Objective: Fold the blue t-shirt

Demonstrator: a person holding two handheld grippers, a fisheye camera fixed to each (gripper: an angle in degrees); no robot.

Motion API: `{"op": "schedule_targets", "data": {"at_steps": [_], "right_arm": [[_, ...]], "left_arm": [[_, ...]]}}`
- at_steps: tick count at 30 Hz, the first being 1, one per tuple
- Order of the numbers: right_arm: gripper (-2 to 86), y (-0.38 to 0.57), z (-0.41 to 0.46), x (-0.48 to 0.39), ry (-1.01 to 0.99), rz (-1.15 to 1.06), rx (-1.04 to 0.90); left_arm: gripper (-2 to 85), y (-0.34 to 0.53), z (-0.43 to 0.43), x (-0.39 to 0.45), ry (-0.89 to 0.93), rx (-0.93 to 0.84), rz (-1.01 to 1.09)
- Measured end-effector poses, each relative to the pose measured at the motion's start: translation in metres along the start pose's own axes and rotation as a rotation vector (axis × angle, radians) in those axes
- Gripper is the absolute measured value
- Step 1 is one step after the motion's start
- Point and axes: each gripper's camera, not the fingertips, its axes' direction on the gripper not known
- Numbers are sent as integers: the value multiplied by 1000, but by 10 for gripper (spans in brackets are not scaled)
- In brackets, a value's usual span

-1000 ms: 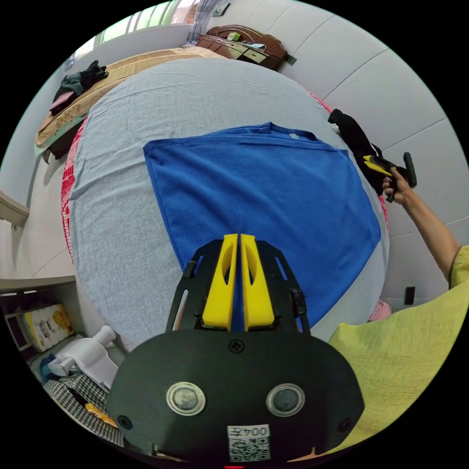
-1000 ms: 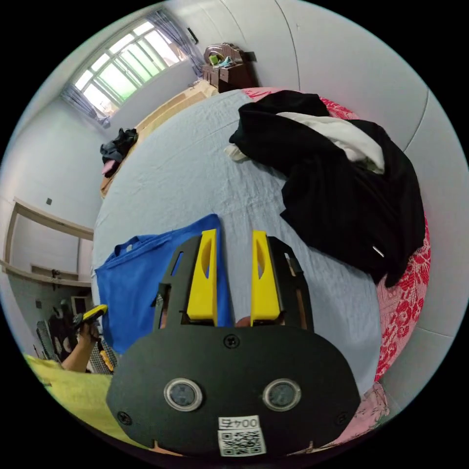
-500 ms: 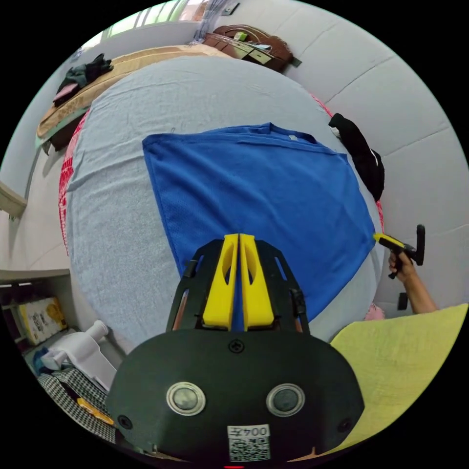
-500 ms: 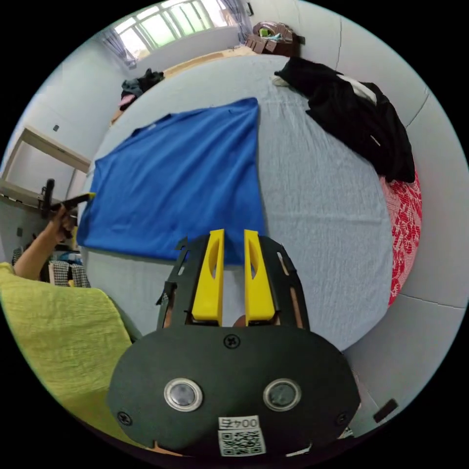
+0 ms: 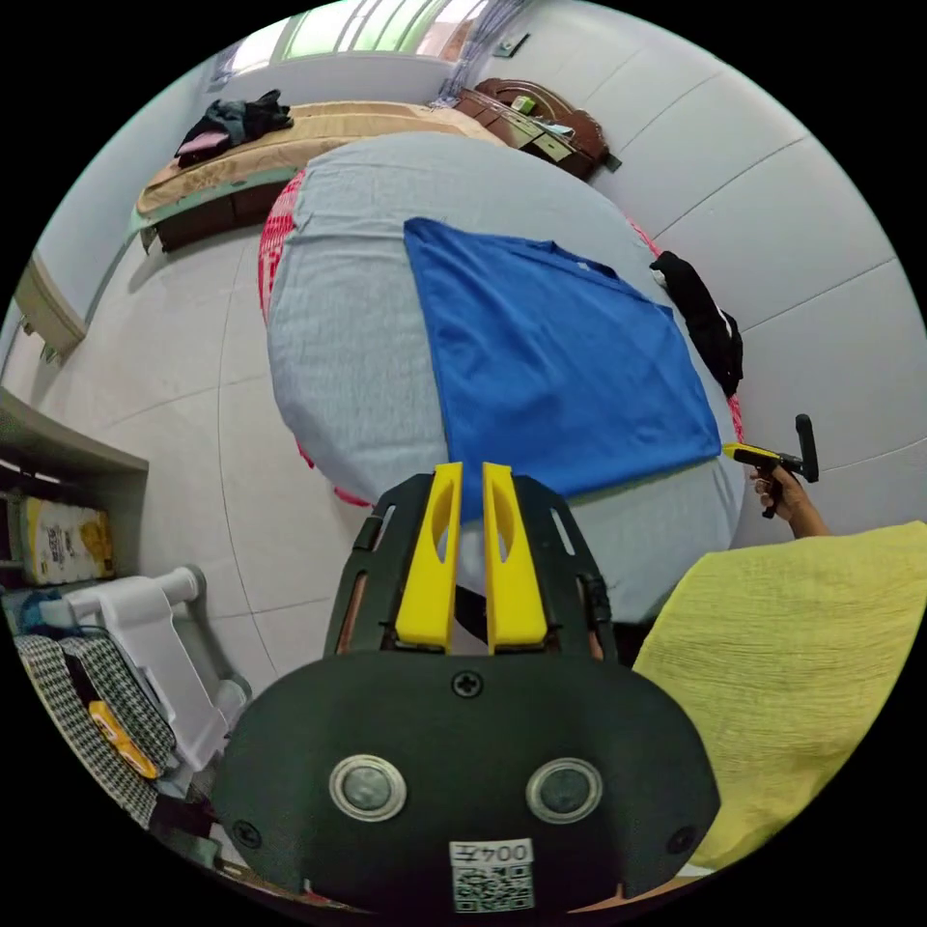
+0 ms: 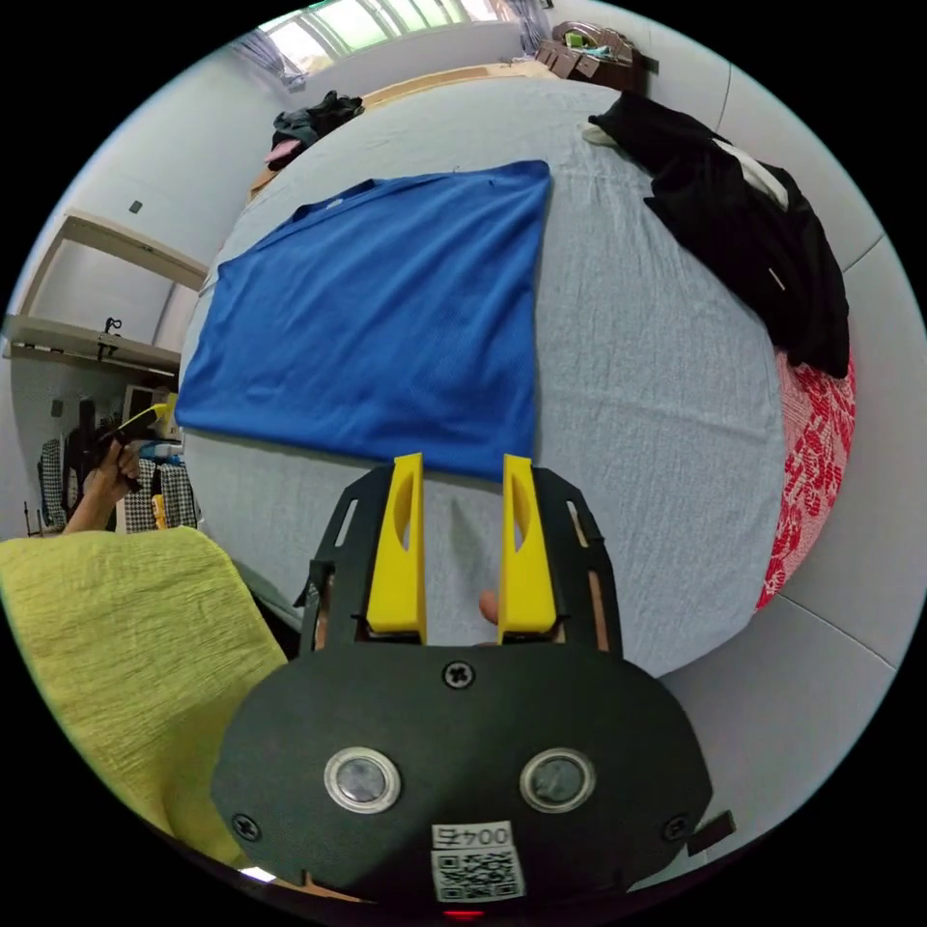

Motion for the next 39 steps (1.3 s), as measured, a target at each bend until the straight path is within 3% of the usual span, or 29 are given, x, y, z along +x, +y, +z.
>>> {"op": "schedule_targets", "data": {"at_steps": [8,12,16,21,27,31,35,39], "right_arm": [[105,-22,11,23,-4,41,-109],[111,-24,8,29,-1,23,-133],[96,-20,6,33,82,-29,-148],[100,-8,1,55,72,-17,-130],[138,51,-31,135,-160,106,69],[134,112,-20,229,-498,370,200],[133,139,8,272,-688,483,246],[127,142,25,286,-730,504,255]], "left_arm": [[62,13,13,13,38,43,-61],[38,11,20,32,45,8,-19],[20,10,25,54,-67,-51,24],[15,14,28,74,-36,-50,17],[26,33,3,95,-19,-9,4],[34,36,-9,130,6,34,53],[45,18,3,212,57,52,228],[65,-3,38,327,119,10,495]]}}
